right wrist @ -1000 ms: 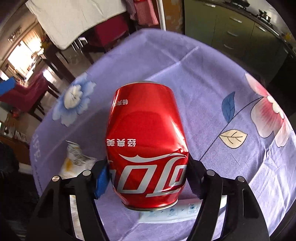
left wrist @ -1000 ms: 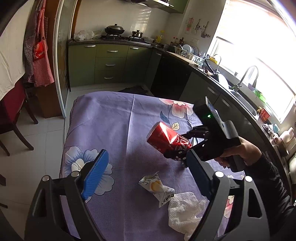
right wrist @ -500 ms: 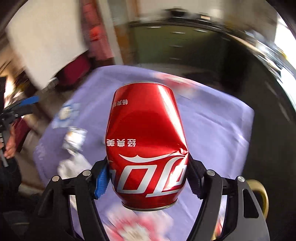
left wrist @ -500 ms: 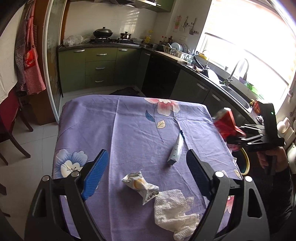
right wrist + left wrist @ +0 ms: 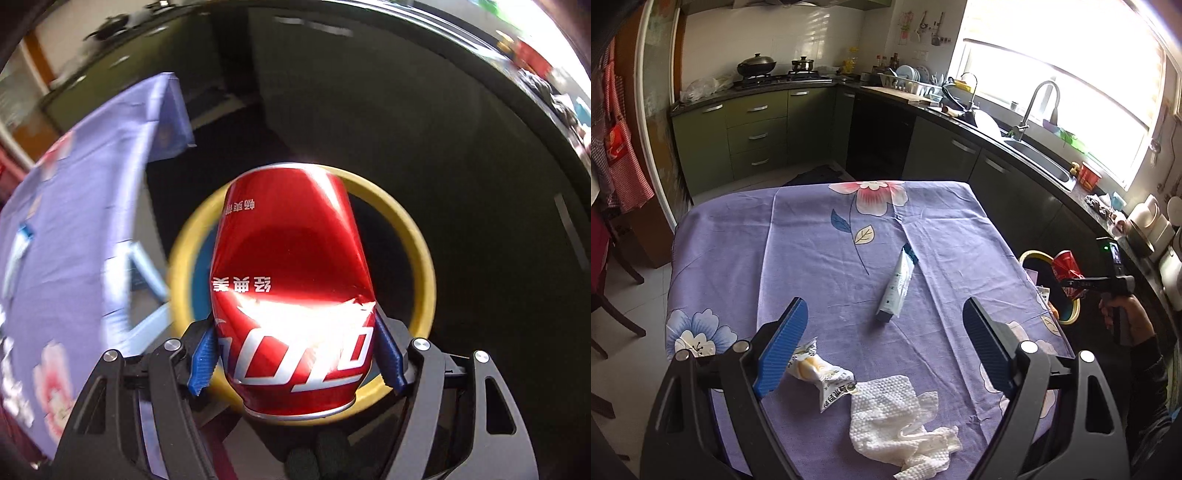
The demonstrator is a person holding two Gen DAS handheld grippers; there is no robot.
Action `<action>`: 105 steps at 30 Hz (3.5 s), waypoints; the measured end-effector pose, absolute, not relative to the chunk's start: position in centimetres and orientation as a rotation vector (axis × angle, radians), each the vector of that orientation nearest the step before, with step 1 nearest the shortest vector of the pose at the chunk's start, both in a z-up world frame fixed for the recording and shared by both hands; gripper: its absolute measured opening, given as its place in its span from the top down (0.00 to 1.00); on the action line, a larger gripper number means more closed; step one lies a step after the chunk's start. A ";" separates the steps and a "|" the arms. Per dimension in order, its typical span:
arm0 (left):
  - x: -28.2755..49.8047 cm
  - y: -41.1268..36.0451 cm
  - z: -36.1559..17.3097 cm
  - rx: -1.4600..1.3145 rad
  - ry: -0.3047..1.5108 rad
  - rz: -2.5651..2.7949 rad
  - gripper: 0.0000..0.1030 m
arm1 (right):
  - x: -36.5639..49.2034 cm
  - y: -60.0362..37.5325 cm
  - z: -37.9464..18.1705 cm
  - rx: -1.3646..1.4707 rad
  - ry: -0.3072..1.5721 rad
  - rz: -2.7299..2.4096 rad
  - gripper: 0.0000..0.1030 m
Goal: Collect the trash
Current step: 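Carry the can over the bin and open the right tool, then reach the left tool to the white tube packet and close on it, then carry the tube packet over the bin and open the left tool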
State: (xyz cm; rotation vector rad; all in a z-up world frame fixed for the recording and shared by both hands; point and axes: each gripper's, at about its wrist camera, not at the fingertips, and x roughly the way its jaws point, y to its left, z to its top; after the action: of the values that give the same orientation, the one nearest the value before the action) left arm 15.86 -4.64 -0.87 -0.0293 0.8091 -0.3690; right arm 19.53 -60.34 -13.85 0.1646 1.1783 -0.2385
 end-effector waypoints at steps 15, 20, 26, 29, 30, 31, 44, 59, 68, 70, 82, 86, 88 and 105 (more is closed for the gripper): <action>18.1 -7.3 -3.3 0.017 0.931 -0.436 0.17 | 10.7 -52.8 -8.4 0.214 0.947 -0.160 0.13; 20.7 -9.3 -5.3 0.074 1.016 -0.480 0.17 | 8.5 -49.6 -9.4 0.181 0.961 -0.127 0.13; 25.5 -12.6 -9.6 0.144 1.147 -0.515 0.17 | 6.9 -48.5 -10.0 0.199 0.943 -0.107 0.13; 28.0 -14.3 -12.0 0.197 1.192 -0.511 0.17 | 6.3 -48.6 -10.1 0.208 0.939 -0.104 0.13; 28.4 -14.6 -12.4 0.207 1.202 -0.504 0.17 | 6.2 -48.5 -10.2 0.207 0.942 -0.101 0.13; 29.1 -14.9 -13.0 0.222 1.211 -0.493 0.17 | 6.4 -48.6 -10.3 0.206 0.944 -0.101 0.13; 31.5 -15.2 -14.9 0.306 1.234 -0.453 0.42 | 7.6 -47.9 -10.6 0.197 0.958 -0.053 0.13; 29.9 -15.8 -14.5 0.375 1.198 -0.461 0.80 | 7.8 -47.3 -9.9 0.185 0.952 -0.032 0.13; 25.5 -19.1 -9.8 0.457 1.058 -0.550 0.80 | 6.7 -48.6 -9.5 0.203 0.922 -0.057 0.13; 24.3 -21.0 -8.7 0.471 1.031 -0.588 0.80 | 6.3 -49.2 -9.5 0.211 0.914 -0.070 0.13; 21.5 -35.5 -6.7 0.522 1.031 -0.825 0.80 | 2.1 -55.9 -10.0 0.276 0.859 -0.226 0.13; 21.5 -41.1 -8.1 0.533 1.066 -0.888 0.80 | 1.0 -58.0 -10.7 0.307 0.863 -0.255 0.13; 21.4 -44.6 -9.2 0.545 1.087 -0.912 0.80 | 0.5 -58.8 -11.1 0.321 0.863 -0.264 0.13; 22.6 -50.7 -11.7 0.501 1.077 -0.905 0.30 | -1.4 -61.2 -12.5 0.401 0.862 -0.297 0.13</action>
State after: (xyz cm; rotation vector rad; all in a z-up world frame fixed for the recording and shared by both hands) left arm 22.55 -50.75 -11.71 0.5007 1.0773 -0.9048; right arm -1.41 -61.22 -12.47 0.4006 0.8620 -0.2972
